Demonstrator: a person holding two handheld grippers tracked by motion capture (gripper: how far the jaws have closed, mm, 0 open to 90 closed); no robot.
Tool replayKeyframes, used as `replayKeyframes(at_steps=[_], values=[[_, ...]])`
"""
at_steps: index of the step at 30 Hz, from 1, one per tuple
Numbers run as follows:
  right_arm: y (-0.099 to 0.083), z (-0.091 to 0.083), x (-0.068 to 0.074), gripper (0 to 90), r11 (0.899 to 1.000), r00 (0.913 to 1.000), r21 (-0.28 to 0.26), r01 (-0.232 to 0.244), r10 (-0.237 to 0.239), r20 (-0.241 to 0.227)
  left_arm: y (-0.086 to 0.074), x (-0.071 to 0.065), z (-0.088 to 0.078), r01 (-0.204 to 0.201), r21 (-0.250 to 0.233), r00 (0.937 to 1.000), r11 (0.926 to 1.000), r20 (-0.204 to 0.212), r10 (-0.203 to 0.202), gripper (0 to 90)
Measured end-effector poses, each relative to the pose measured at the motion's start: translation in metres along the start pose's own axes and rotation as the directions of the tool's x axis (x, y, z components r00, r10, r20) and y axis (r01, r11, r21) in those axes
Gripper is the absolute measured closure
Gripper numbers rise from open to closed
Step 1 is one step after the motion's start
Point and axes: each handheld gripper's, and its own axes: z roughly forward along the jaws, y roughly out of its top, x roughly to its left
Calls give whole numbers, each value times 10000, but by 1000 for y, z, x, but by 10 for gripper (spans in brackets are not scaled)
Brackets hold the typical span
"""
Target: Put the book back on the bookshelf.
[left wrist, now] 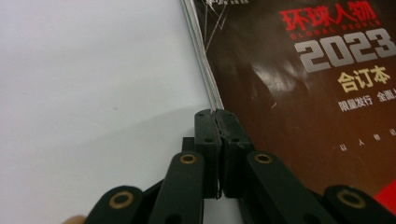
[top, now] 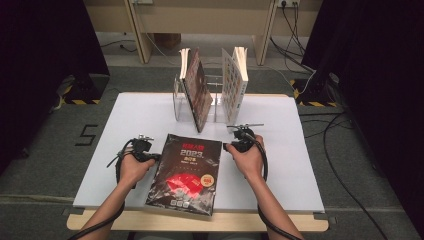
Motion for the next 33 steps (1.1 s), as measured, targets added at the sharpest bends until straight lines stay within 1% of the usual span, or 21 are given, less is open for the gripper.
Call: replayKeyframes(at_steps=[1, 2, 4, 5, 6, 7, 9, 11, 12, 14, 15, 17, 21, 23, 25, 28, 29, 30, 31, 32, 33], values=[[2, 2, 0, 590, 10000, 10000, 10, 21, -21, -39, -1, -2, 0, -9, 10, 10000, 10000, 77, 9, 872], [3, 4, 0, 588, 9999, 10000, 116, -70, 71, -55, -2, -4, -1, -11, 10, 9999, 10000, 142, 11, 871], [6, 8, 0, 585, 9997, 10000, 222, -74, 75, -40, -4, -8, -1, -138, -1, 9997, 9999, 186, 138, 866], [7, 11, 0, 582, 9996, 10000, 269, 13, -13, -17, -5, -10, -1, -174, 15, 9996, 9998, 213, 173, 865], [8, 13, 1, 580, 9994, 10000, 341, -10, 8, 67, -6, -11, -2, -143, -4, 9995, 9999, 278, 143, 865], [9, 16, 1, 577, 9988, 10000, 485, -90, 90, 3, -7, -11, -2, -85, -4, 9994, 10000, 328, 85, 866], [10, 19, 1, 575, 9983, 10000, 570, -87, 89, -18, -8, -12, -3, -39, 46, 9989, 10000, 467, 37, 867], [11, 22, 0, 575, 9981, 9999, 588, -160, 158, 32, -9, -14, -4, -66, 87, 9983, 9999, 582, 61, 867], [12, 23, 0, 575, 9977, 9996, 613, -281, 277, 62, -10, -15, -4, -61, 78, 9982, 10000, 592, 56, 866], [12, 26, -2, 575, 9977, 9996, 637, -249, 240, 139, -12, -16, -5, -183, 138, 9977, 9997, 659, 173, 866], [13, 27, -3, 574, 9970, 9994, 686, -344, 337, 112, -13, -18, -6, -229, 139, 9975, 9996, 668, 219, 866], [13, 29, -4, 574, 9968, 9993, 714, -358, 349, 138, -14, -20, -7, -242, 153, 9970, 9996, 734, 230, 867], [13, 31, -8, 570, 9954, 9987, 827, -492, 479, 169, -20, -27, -9, -363, 241, 9946, 9991, 980, 338, 867], [12, 33, -9, 568, 9954, 9988, 831, -472, 457, 197, -23, -31, -11, -381, 295, 9917, 9988, 1236, 341, 866], [12, 34, -12, 565, 9960, 9986, 747, -499, 484, 215, -24, -34, -11, -415, 314, 9897, 9986, 1386, 368, 860], [12, 34, -14, 562, 9961, 9984, 706, -523, 507, 238, -24, -33, -12, -344, 363, 9887, 9987, 1470, 287, 834], [13, 33, -14, 561, 9954, 9979, 736, -612, 595, 253, -23, -32, -12, -204, 340, 9882, 9992, 1527, 150, 817], [13, 34, -16, 561, 9965, 9981, 596, -594, 582, 216, -21, -30, -12, -106, 300, 9869, 9995, 1615, 56, 807], [13, 33, -17, 561, 9963, 9981, 625, -584, 571, 227, -20, -30, -13, 70, 175, 9862, 9998, 1651, -98, 795], [14, 34, -18, 560, 9971, 9983, 527, -553, 542, 215, -19, -30, -13, 159, 50, 9864, 9999, 1632, -165, 783], [14, 35, -19, 559, 9964, 9975, 492, -687, 677, 199, -18, -30, -13, 209, -53, 9869, 9998, 1601, -198, 768]])
